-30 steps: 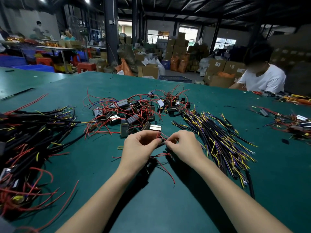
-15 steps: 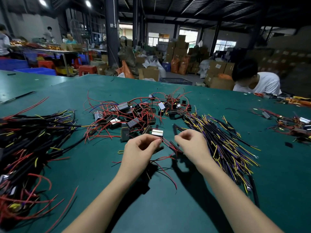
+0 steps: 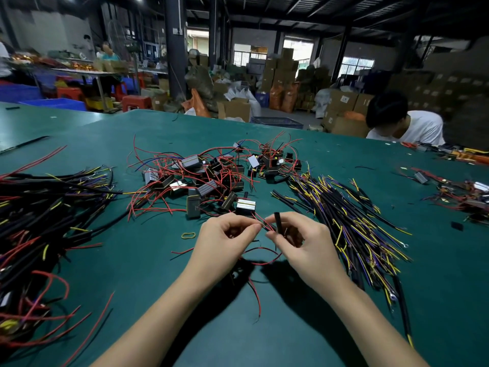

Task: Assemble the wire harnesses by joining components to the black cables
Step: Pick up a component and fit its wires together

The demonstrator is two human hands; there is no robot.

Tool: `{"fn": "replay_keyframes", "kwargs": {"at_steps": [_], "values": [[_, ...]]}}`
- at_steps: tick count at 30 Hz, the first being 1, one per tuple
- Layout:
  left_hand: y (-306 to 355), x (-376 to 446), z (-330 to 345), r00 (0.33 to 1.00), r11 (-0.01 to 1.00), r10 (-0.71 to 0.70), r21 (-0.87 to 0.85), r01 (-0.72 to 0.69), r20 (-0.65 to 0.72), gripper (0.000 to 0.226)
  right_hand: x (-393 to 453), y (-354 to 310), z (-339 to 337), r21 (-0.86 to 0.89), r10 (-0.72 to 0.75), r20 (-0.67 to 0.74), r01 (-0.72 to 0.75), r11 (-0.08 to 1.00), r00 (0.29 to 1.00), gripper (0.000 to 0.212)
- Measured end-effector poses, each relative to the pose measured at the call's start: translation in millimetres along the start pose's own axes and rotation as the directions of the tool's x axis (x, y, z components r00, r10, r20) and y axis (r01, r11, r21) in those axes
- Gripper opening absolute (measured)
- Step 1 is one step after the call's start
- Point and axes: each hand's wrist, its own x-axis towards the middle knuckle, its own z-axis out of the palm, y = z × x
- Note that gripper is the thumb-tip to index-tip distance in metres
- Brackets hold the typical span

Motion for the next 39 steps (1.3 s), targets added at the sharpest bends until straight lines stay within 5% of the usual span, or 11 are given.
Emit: {"fn": "replay_keyframes", "kwargs": {"at_steps": [8,11,14,17,20,25,39], "values": [[3,-4,0,0.994,0.989,0.1,0.106,-0.104,0.042,0.009,-3,1,3,-0.079,-0.114,-0.062,0.109,0.991,0.992,0.004],[6,-4,3,0.991,0.986,0.12,0.111,-0.125,0.057,0.009,-1,-2,2,0.137,0.108,-0.087,-0.095,0.986,0.99,0.012],[7,-6,5,0.976,0.967,0.211,0.138,-0.217,0.057,0.009,3,-5,0,0.404,0.369,0.032,-0.35,0.845,0.929,0.022],[6,-7,3,0.95,0.926,0.299,0.216,-0.311,0.087,0.012,5,-6,-4,0.56,0.46,0.179,-0.475,0.679,0.87,0.024],[6,-7,1,0.91,0.862,0.403,0.292,-0.415,0.103,0.014,4,-6,-4,0.582,0.466,0.241,-0.511,0.633,0.851,0.017],[2,-7,-3,0.881,0.792,0.463,0.402,-0.459,0.095,0.009,2,-6,-2,0.522,0.368,0.183,-0.407,0.749,0.912,0.008],[0,-6,-2,0.945,0.885,0.326,0.339,-0.319,0.038,0.013,0,-6,-3,0.209,0.142,-0.008,-0.137,0.968,0.99,0.01]]}}
